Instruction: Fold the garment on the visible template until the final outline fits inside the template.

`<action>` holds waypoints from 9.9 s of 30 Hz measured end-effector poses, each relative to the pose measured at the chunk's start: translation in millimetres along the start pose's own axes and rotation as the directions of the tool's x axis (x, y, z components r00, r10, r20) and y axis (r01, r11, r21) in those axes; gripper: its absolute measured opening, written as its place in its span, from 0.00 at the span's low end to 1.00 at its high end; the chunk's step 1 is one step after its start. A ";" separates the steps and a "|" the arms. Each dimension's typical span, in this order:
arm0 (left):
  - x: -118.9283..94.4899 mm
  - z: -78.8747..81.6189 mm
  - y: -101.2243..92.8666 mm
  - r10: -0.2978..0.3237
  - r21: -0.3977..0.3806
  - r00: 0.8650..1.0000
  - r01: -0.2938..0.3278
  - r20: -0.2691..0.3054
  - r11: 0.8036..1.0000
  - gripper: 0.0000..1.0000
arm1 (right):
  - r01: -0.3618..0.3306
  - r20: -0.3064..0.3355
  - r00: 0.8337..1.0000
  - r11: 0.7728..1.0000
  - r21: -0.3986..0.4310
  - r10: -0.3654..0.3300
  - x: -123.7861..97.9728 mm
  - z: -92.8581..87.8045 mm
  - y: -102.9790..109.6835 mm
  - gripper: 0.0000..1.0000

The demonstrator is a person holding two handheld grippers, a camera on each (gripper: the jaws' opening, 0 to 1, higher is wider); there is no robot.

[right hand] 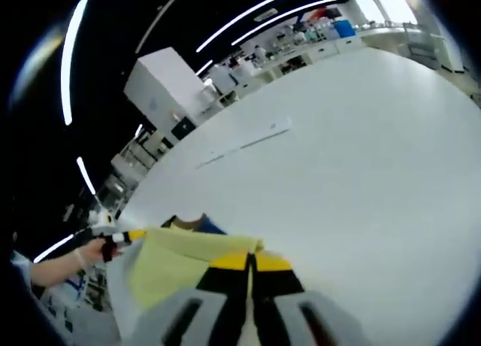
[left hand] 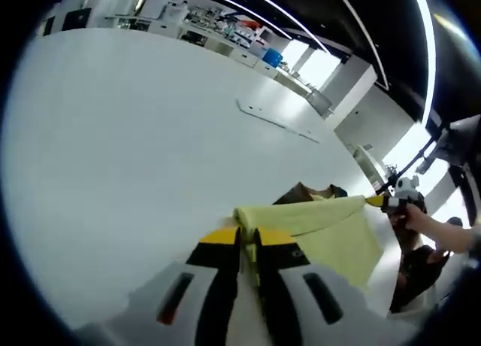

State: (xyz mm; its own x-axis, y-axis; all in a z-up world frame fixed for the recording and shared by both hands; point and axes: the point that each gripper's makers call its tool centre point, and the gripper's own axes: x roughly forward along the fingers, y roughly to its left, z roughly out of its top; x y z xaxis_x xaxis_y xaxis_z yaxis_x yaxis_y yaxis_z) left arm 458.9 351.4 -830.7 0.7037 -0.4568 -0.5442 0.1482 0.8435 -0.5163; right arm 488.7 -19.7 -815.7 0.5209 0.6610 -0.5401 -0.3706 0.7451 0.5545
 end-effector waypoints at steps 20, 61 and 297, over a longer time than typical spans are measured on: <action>-13.8 -9.0 -24.8 -0.088 0.262 0.995 0.097 -0.048 0.960 0.61 | -0.036 0.005 0.999 0.961 -0.273 0.039 -0.2 -5.7 14.2 0.81; -4.5 -40.4 -84.4 -0.226 0.318 0.960 0.269 -0.166 0.909 0.82 | -0.159 -0.043 0.987 0.936 -0.315 0.153 3.7 -31.5 60.2 0.90; -145.9 -80.6 -70.6 -0.043 0.278 0.998 0.028 0.046 0.960 0.99 | 0.094 0.134 0.989 0.959 -0.268 -0.059 -126.5 -98.8 47.3 1.00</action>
State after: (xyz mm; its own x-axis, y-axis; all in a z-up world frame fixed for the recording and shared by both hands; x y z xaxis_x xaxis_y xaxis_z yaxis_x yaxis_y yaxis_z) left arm 289.7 335.6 -768.1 0.7282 -0.4787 -0.4905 0.3553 0.8757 -0.3271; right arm 329.3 -59.4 -783.7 0.6406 0.5977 -0.4821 -0.5124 0.8003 0.3113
